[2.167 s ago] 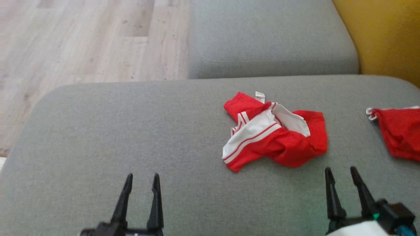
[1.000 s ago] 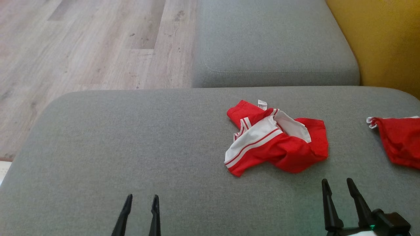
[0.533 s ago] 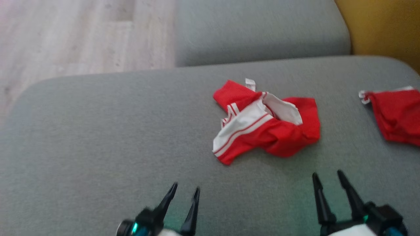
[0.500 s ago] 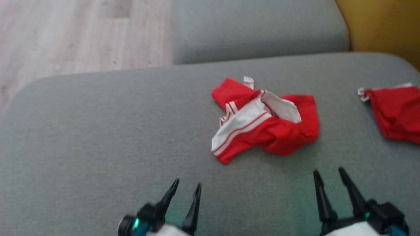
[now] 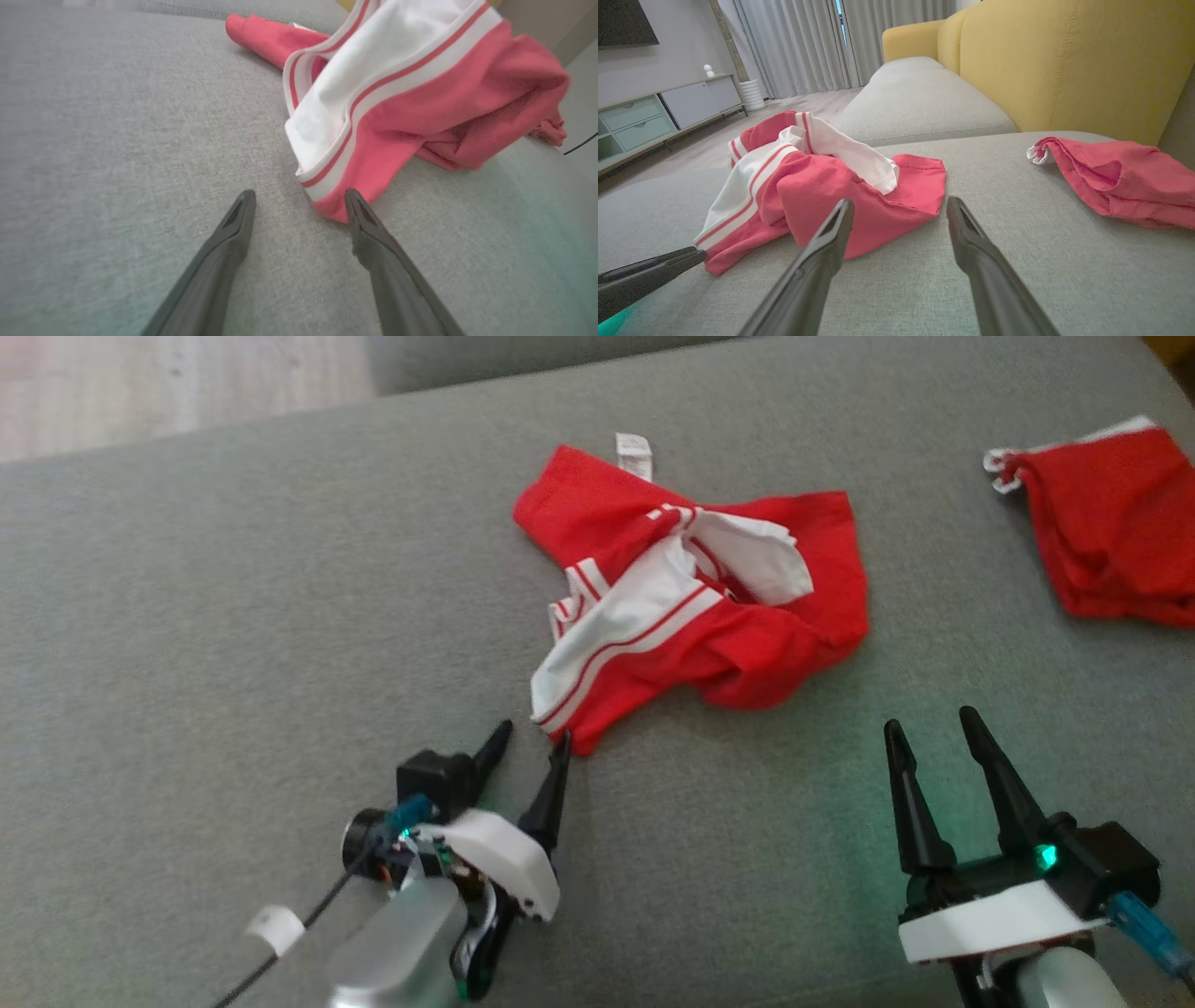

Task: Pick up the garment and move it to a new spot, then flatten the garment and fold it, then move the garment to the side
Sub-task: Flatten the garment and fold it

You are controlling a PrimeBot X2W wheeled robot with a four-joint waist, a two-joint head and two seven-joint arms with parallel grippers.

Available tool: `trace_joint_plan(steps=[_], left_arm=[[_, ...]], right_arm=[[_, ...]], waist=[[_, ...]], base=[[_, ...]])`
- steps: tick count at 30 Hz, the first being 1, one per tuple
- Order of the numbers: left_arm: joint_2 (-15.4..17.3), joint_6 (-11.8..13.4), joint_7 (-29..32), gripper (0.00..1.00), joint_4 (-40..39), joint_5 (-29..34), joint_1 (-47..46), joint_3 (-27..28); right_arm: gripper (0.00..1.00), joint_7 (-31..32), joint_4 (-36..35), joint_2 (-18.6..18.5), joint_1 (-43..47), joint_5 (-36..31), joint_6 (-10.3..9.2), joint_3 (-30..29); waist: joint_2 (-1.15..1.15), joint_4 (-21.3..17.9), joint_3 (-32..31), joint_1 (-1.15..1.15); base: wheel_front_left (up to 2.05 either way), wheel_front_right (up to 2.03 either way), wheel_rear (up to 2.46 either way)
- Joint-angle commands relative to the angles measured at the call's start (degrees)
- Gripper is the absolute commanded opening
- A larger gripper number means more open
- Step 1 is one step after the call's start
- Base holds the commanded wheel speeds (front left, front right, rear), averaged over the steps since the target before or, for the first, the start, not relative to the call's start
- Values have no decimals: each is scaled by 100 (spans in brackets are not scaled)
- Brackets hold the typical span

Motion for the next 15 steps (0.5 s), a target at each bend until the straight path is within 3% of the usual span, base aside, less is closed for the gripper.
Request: trace_joint_plan(steps=[1,5,6,7,15], left_arm=[[2,-6,-20,100,-36,-109,-243,72],[2,-80,-87,100,291,-414,-554,-79],[2,-117,-121,39,334,-460,-619,-116],[2,-175,-156,0,352,-491,-679,-160],[2,-535,-273,0,-259,-599,-1201,-649]], right_arm=[[100,-53,-166,-99,-182,37,-5,142],[100,-54,-150,-76,-292,57,-5,158],[100,-54,-148,-69,-305,58,-5,150],[100,-54,-143,-64,-315,56,-5,146],[100,-54,-54,48,-288,80,-5,120]], waist=[[0,-155,155,-1],[0,-252,242,-1],[0,-266,246,-1],[0,-285,242,-1],[0,-433,-91,-1]], base=[[0,0,0],[0,0,0],[0,0,0],[0,0,0],[0,0,0]])
